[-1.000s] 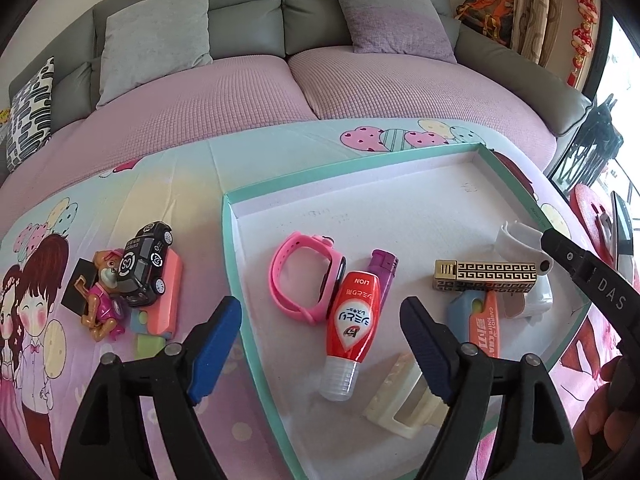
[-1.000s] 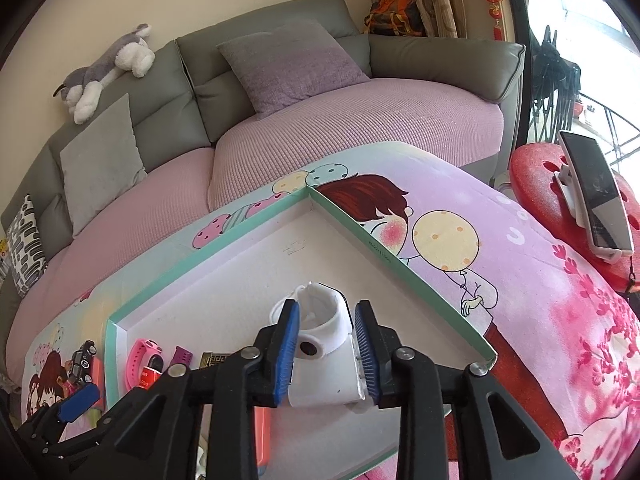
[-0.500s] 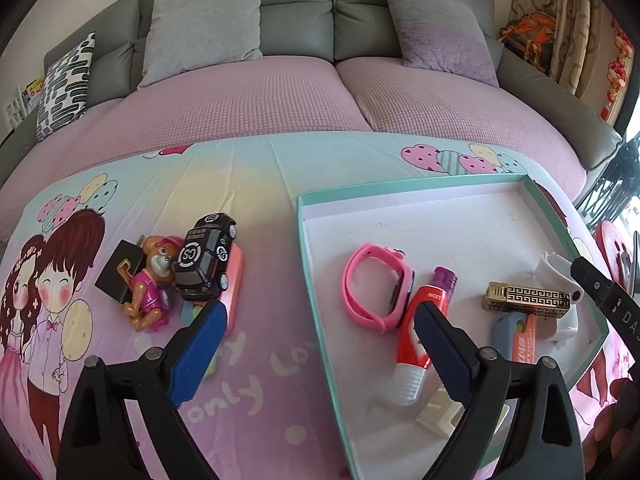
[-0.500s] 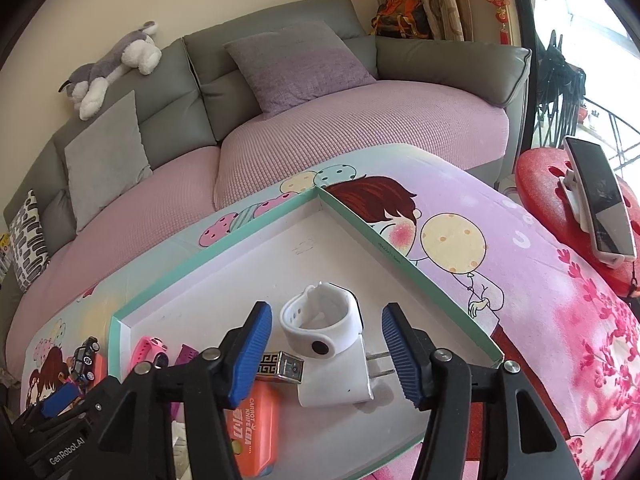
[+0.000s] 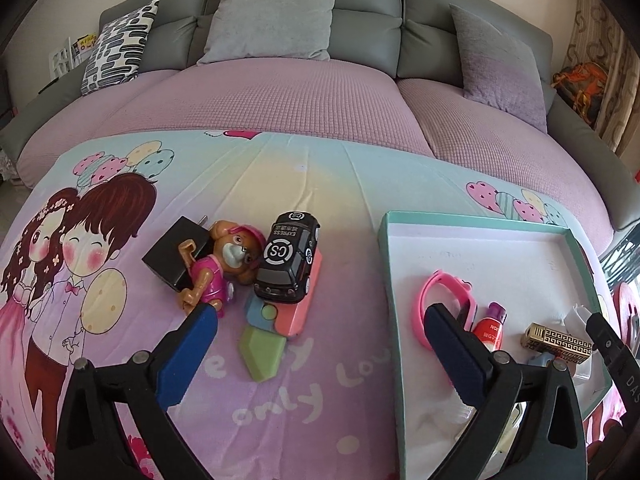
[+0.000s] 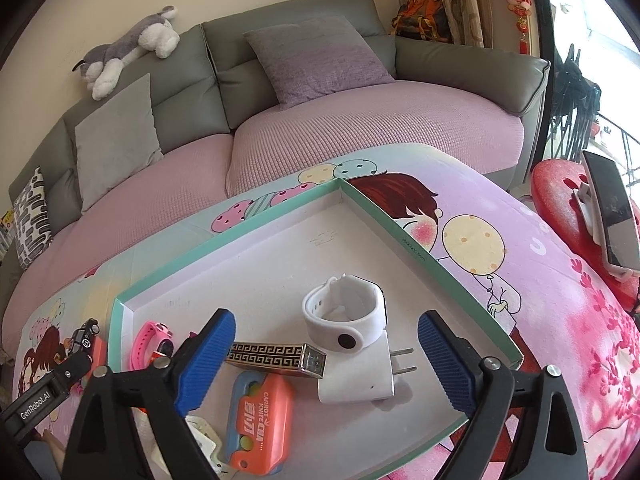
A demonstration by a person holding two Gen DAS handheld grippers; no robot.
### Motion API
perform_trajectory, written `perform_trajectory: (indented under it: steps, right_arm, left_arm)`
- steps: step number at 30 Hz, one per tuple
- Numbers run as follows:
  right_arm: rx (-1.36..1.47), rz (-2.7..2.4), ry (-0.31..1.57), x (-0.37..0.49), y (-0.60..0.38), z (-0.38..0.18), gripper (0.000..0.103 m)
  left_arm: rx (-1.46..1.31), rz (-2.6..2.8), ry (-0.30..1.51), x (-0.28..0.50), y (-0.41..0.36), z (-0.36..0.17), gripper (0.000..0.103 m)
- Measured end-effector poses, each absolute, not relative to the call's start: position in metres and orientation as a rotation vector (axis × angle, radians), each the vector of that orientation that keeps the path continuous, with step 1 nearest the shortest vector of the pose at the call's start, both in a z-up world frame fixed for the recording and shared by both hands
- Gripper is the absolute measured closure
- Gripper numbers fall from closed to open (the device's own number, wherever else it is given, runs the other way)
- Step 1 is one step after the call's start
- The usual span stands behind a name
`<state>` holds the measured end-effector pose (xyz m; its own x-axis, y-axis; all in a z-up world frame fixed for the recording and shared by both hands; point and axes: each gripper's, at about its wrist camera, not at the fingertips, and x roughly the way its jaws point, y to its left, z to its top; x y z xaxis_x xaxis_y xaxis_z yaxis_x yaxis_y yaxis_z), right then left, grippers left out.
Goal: Organize rigid objects
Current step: 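Move both tools back from the tray toward the object pile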
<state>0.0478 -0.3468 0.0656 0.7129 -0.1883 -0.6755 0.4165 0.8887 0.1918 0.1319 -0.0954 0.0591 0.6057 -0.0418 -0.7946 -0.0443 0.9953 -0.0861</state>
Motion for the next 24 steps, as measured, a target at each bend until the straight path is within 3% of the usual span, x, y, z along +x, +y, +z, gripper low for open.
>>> perform_trajectory:
  steps: [24]
  right_arm:
    - [0.18,-0.177,0.613,0.059,-0.257,0.093,0.0]
  left_arm:
    - [-0.236,0.198,0.916,0.126,-0.013,0.057,0.0]
